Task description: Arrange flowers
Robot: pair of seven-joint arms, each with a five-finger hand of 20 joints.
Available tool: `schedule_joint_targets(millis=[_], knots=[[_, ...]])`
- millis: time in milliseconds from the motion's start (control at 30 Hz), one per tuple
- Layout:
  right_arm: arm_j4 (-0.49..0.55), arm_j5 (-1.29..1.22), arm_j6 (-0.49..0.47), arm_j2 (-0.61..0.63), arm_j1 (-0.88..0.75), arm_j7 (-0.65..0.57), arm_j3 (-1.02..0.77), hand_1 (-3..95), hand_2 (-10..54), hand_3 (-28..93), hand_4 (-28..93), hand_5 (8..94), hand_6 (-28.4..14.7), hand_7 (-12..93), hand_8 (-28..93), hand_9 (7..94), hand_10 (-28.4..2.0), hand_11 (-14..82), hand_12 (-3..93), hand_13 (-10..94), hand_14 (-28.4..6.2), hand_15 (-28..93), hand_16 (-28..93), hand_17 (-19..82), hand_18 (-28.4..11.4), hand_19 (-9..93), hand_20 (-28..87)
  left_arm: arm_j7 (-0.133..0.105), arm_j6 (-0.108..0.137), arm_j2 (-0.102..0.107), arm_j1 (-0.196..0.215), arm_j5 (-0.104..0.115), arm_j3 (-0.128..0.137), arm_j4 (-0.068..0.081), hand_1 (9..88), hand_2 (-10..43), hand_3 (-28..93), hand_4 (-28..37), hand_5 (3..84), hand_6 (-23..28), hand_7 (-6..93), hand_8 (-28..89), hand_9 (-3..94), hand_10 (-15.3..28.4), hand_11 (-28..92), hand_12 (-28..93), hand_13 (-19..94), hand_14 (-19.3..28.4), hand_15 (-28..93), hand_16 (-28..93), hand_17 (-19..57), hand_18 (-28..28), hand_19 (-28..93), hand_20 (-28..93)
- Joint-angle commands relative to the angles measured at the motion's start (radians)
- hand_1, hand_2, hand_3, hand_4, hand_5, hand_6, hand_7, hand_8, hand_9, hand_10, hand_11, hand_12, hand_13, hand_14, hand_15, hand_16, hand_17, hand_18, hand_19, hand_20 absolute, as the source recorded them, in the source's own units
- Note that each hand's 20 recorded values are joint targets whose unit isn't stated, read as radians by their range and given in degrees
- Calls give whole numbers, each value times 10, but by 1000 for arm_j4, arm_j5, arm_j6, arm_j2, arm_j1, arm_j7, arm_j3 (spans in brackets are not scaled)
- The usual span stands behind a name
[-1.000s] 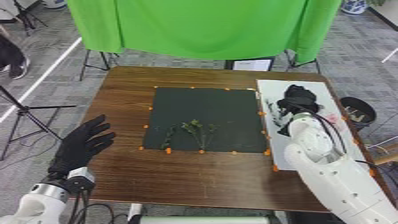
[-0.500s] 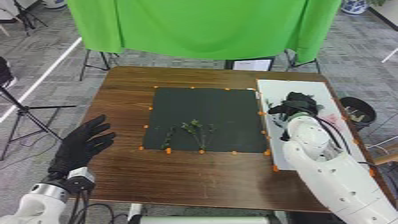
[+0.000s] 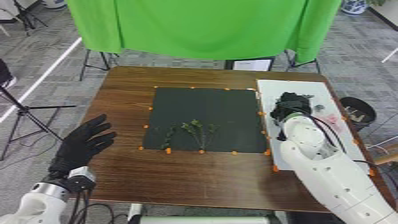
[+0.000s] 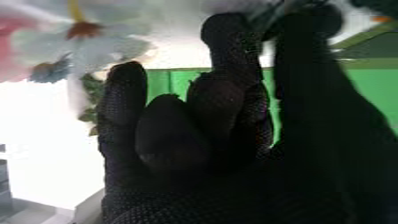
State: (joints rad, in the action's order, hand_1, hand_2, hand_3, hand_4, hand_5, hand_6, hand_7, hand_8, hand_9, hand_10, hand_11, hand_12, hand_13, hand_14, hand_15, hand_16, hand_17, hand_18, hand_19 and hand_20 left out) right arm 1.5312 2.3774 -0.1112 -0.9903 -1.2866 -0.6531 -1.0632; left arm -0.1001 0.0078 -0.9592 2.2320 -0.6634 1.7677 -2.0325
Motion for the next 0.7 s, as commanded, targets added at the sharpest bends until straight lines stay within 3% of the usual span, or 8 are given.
schedule_joint_targets(millis=[33,133,233,500,700], knots=[[-4,-93,-63,-8,-62,90,-49,486,-95,752,-283,745,17,457,158,810,-81,611,455,766,-63,846,347,347,-160,800,361,8,-2,-2,15,-1,0,-2,255,-35,722,-283,305,58,221,-121,254,134,286,147,233,179,420,-47,-75,225,470,56],[4,-111,-42,-4,-81,111,-60,474,-95,806,-283,729,10,476,185,800,-82,621,460,760,-66,850,352,341,-159,797,368,10,-5,-7,14,-3,2,-1,255,-35,722,-283,305,58,221,-120,254,134,286,146,233,179,421,-47,-75,225,470,56],[13,-119,54,7,-96,125,-53,443,-95,861,-261,693,0,534,223,790,-82,659,457,758,-71,864,349,337,-162,795,379,17,-11,-12,5,-3,3,6,254,-36,723,-283,305,58,221,-121,254,134,286,146,233,179,422,-47,-74,224,469,56],[76,-153,251,18,-97,138,-55,406,-95,883,-182,674,-16,606,240,796,-89,715,447,764,-78,922,336,344,-172,808,394,9,-6,-9,9,-3,5,2,255,-35,722,-283,305,58,221,-121,254,134,287,146,233,179,422,-48,-75,224,470,56],[161,-188,267,18,-106,106,-67,404,-95,885,-171,679,-19,606,244,802,-89,716,448,768,-77,926,332,350,-172,813,392,6,-6,-9,14,-3,8,0,255,-34,722,-283,305,58,221,-121,254,135,286,146,233,179,423,-48,-75,224,470,56]])
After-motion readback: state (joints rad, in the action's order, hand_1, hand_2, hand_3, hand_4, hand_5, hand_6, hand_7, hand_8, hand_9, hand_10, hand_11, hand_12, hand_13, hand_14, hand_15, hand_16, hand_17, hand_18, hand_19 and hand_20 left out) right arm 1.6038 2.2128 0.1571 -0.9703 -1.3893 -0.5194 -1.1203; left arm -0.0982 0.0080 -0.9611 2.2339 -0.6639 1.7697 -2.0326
